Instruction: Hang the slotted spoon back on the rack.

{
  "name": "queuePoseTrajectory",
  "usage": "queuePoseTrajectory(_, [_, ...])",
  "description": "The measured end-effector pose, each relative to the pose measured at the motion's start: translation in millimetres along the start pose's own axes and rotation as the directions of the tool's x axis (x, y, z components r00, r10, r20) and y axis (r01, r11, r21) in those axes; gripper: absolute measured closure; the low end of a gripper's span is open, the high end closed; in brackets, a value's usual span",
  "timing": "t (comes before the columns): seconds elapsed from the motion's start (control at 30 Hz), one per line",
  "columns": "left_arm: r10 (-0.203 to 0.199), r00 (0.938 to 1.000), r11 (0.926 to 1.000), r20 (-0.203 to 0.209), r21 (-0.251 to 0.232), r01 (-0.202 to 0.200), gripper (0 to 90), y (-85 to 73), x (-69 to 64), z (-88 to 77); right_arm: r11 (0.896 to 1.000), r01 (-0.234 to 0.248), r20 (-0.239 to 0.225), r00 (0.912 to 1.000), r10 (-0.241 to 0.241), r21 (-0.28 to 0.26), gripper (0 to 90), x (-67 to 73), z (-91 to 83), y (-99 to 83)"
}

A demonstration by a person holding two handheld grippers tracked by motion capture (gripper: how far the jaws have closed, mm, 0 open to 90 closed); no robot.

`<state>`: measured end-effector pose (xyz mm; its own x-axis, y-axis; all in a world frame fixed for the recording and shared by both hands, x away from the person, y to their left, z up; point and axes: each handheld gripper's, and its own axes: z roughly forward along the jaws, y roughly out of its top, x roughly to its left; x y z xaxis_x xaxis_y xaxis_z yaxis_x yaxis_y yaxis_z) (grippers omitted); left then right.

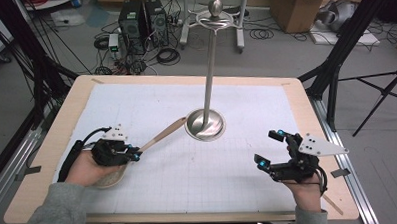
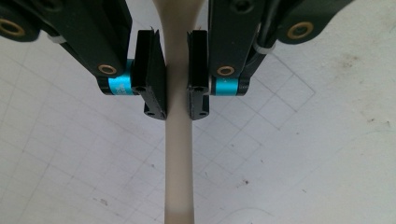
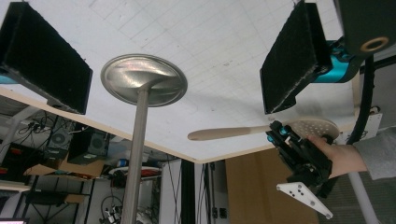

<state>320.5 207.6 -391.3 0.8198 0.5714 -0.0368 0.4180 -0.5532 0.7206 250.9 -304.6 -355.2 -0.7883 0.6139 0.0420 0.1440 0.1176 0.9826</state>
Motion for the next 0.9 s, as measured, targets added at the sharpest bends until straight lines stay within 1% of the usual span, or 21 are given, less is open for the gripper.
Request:
queuePoseTrajectory(0.13, [-0.007, 1.0, 0.9993, -0.004, -0.037, 0.007, 77.6, 0.9, 0.7, -5.8, 1.0, -0.001, 0.0, 1.0, 0.001, 0.0, 8.2, -0.2, -0.2, -0.1])
queuePoseTrajectory(0.2, [-0.012, 0.9999, 0.9983, 0.0, -0.057, 0.012, 77.6, 1.3, 1.0, -8.5, 1.0, 0.001, -0.001, 1.0, -0.001, -0.001, 8.2, -0.2, 0.1, -0.1])
queuePoseTrajectory(0.27, [-0.003, 0.9999, 0.9974, -0.014, -0.072, 0.002, 77.7, 2.0, 0.5, -11.3, 1.0, 0.004, -0.001, 1.0, -0.004, 0.0, 8.2, -0.4, 0.4, -0.1])
queuePoseTrajectory(0.33, [-0.001, 0.9998, 0.9963, -0.018, -0.087, 0.0, 77.7, 2.6, 0.0, -13.3, 1.0, 0.002, 0.001, 1.0, -0.002, 0.001, 8.2, -0.3, 0.8, -0.1])
queuePoseTrajectory(0.47, [0.001, 0.9999, 0.9953, -0.015, -0.096, -0.002, 77.7, 3.2, 0.1, -16.5, 1.0, -0.003, -0.002, 1.0, 0.003, 0.004, 8.2, -0.3, 1.5, 0.0])
queuePoseTrajectory(0.5, [-0.004, 0.9999, 0.9953, -0.012, -0.097, 0.002, 77.6, 3.3, 0.1, -17.2, 1.0, 0.001, -0.003, 1.0, -0.001, 0.002, 8.2, -0.8, 1.6, -0.1])
queuePoseTrajectory(0.57, [0.0, 1.0, 0.9952, -0.01, -0.098, -0.001, 77.7, 3.7, 0.3, -18.7, 1.0, 0.003, -0.003, 1.0, -0.003, 0.001, 8.2, -1.2, 1.7, 0.0])
queuePoseTrajectory(0.73, [-0.007, 1.0, 0.9925, -0.007, -0.122, 0.006, 77.7, 7.0, 0.7, -22.7, 1.0, 0.001, -0.001, 1.0, -0.001, -0.004, 8.2, -1.8, 1.3, 0.0])
queuePoseTrajectory(0.9, [-0.001, 1.0, 0.9891, -0.005, -0.147, 0.0, 77.6, 11.4, 0.2, -28.4, 1.0, 0.0, -0.002, 1.0, 0.0, -0.005, 8.2, -1.7, 1.6, 0.2])
